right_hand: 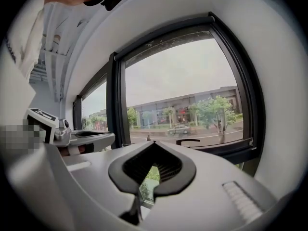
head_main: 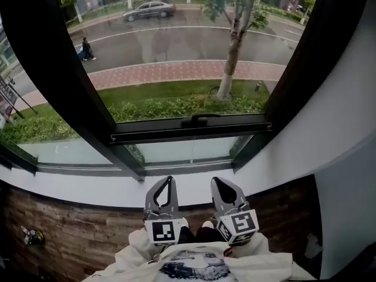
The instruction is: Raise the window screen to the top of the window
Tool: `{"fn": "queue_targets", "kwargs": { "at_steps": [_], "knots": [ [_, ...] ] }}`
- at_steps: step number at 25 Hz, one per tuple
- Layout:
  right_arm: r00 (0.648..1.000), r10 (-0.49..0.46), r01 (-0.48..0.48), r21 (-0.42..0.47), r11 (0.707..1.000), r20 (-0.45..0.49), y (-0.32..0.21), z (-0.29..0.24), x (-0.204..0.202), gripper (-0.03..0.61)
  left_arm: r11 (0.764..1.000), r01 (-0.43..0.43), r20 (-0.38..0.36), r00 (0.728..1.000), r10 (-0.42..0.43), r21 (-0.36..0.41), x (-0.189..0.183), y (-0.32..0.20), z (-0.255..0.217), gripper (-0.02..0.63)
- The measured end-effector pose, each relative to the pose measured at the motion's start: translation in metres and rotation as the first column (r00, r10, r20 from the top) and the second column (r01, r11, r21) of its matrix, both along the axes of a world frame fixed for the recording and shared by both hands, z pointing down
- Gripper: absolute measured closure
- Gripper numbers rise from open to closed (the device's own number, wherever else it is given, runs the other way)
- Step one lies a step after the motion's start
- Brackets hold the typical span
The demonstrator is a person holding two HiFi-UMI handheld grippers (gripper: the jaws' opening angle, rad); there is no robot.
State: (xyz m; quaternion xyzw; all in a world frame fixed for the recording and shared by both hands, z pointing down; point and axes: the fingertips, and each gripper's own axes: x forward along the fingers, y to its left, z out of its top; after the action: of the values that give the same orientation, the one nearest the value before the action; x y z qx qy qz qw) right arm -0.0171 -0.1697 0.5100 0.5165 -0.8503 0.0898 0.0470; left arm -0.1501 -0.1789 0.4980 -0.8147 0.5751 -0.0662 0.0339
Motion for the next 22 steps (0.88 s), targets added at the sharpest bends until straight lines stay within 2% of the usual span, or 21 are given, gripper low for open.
{"fn": "queue_targets", "kwargs": {
  "at_steps": [4,10,18,22],
  "knots": [
    [1.0,-0.011,0.011,-0.001,1.0,0.005,-0.027,0.0,0.006,0.573,1.0,0.005,0.021,1.0,-0.005,-0.028,0.005,-0.02,0.006,0.609],
    [0.998,-0.055,0.055,0.018,0.998,-0.007,-0.061,-0.006,0.026,0.572,0.998,0.057,0.012,0.998,-0.057,-0.005,0.022,-0.052,-0.001,0.609],
    [1.0,-0.025,0.025,0.018,1.0,0.0,-0.086,-0.006,0.055,0.572,0.999,0.038,0.044,0.998,-0.039,0.014,0.042,-0.083,0.0,0.609],
    [1.0,-0.024,0.024,0.029,0.999,0.006,-0.1,-0.006,0.059,0.572,0.999,0.044,0.046,0.998,-0.044,-0.005,0.046,-0.095,-0.003,0.609]
  ]
}}
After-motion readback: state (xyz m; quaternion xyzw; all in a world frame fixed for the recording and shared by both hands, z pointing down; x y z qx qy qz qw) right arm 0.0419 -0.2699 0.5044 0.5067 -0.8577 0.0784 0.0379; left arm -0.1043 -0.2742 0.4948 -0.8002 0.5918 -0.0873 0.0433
